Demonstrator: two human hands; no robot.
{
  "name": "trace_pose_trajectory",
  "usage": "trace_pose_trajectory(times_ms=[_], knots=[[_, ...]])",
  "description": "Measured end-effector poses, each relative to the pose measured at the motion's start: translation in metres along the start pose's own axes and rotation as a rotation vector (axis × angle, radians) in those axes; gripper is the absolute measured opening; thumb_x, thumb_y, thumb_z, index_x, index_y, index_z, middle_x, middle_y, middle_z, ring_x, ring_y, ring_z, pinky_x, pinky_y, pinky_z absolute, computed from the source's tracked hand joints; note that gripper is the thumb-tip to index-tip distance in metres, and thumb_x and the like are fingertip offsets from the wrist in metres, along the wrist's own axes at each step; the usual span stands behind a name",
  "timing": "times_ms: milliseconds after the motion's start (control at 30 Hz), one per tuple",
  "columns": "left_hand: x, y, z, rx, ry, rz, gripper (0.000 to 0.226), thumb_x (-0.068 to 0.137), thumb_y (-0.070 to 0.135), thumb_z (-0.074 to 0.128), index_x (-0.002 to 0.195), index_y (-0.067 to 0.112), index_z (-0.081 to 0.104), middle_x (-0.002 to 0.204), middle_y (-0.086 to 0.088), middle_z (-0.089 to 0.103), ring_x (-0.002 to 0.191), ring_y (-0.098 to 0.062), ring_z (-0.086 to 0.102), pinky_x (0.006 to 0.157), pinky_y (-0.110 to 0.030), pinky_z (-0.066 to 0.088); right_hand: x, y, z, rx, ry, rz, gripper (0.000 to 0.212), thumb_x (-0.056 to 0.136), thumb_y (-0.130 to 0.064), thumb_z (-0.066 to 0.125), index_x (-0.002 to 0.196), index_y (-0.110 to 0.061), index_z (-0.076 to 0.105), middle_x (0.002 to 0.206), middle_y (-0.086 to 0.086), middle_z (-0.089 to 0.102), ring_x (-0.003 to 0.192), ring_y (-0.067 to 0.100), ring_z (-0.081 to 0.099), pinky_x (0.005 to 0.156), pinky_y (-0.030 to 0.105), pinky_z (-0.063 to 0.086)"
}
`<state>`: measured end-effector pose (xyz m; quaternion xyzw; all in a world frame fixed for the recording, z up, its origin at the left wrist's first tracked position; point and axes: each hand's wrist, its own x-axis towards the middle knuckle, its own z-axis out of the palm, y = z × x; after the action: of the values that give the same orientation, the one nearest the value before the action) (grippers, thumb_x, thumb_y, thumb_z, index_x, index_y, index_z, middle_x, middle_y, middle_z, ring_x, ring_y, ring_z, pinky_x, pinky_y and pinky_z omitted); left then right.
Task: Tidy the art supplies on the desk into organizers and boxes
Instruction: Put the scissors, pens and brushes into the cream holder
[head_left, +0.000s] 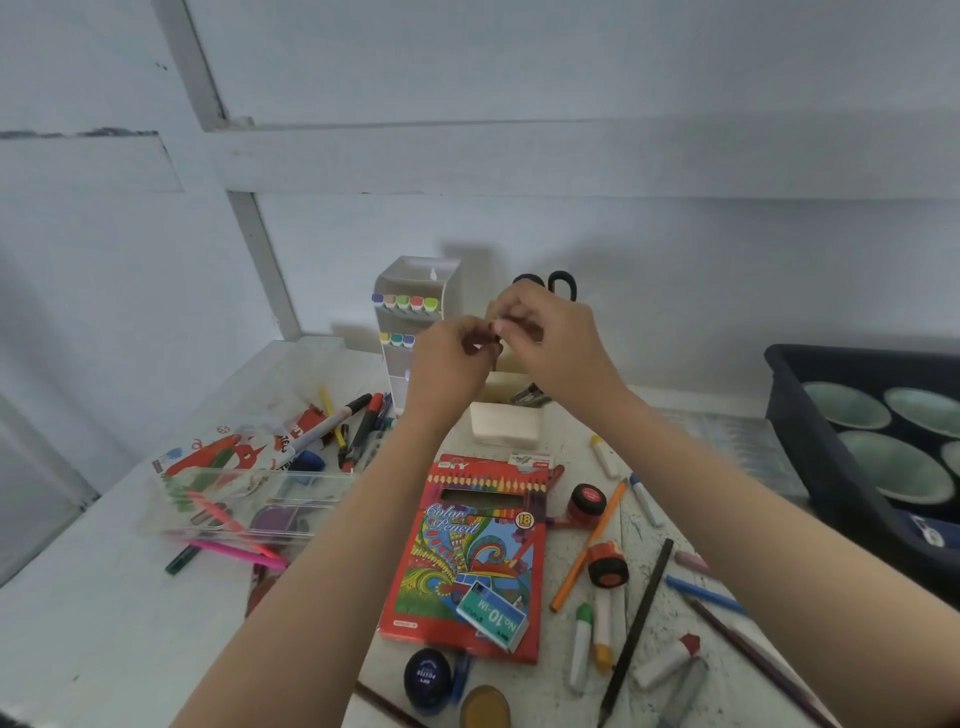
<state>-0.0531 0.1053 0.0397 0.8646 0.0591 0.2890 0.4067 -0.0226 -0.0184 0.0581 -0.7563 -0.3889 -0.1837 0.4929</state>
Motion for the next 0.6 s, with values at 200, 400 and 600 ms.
trace_pose_trajectory(times_ms=[200,400,600], knots=[[0.003,0.013,-0.007,-0.028,0.024,0.065,0.012,0.082,0.006,0.064,0.09,0.012,0.071,0.079,0.009,0.066,0.065,0.009,0.055,0.063,0.0,0.038,0.003,-0.006,-0.008,-0.022,0.106,-0.101,0.005,0.086,0.0,0.056,0.088,-0.003,0.059,0.075,0.004,0.063,0.071,0.019,0.063,0.067,0.037,0.051],[0.003,0.021,-0.007,0.03,0.033,0.126,0.006,0.082,0.012,0.063,0.085,0.013,0.069,0.08,0.007,0.068,0.069,-0.007,0.058,0.066,-0.012,0.044,0.008,-0.008,-0.015,0.039,0.171,-0.095,0.007,0.085,-0.001,0.057,0.091,-0.004,0.059,0.074,0.003,0.064,0.069,0.015,0.061,0.066,0.028,0.051],[-0.001,-0.005,0.007,0.133,-0.057,0.031,0.01,0.083,0.01,0.063,0.09,0.013,0.069,0.079,0.009,0.061,0.067,0.002,0.052,0.06,-0.001,0.033,-0.003,0.008,-0.021,-0.055,-0.096,0.046,0.014,0.089,-0.007,0.057,0.102,-0.008,0.064,0.092,0.001,0.07,0.084,0.008,0.065,0.082,0.027,0.053]])
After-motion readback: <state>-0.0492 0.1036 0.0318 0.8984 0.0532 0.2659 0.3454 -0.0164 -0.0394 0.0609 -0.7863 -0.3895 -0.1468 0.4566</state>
